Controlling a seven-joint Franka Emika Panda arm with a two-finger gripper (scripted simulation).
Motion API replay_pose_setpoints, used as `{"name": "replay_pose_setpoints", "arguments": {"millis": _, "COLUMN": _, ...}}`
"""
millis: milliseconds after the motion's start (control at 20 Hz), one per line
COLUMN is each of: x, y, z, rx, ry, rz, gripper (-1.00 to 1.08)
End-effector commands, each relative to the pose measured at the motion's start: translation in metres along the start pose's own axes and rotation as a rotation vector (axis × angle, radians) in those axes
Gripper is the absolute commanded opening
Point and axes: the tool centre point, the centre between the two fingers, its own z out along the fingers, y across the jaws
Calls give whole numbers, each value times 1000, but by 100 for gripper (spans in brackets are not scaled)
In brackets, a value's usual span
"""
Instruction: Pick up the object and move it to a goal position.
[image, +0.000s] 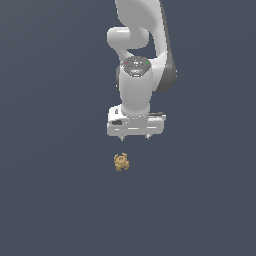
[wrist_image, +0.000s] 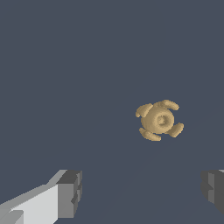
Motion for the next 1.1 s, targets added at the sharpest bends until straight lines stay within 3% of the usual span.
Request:
{"name": "replay_pose_setpoints", "arguments": {"millis": 0, "x": 3, "y": 4, "z": 5, "rx": -2, "ry": -3, "rz": -11, "gripper": 100}}
{"name": "replay_pose_setpoints", "arguments": {"millis": 700, "x": 30, "y": 47, "z": 71, "rx": -24, "ry": -32, "rz": -141, "gripper": 100}}
{"name": "replay_pose_setpoints", "arguments": {"millis": 1050, "x": 34, "y": 57, "z": 86, "rx": -28, "ry": -38, "rz": -168, "gripper": 100}}
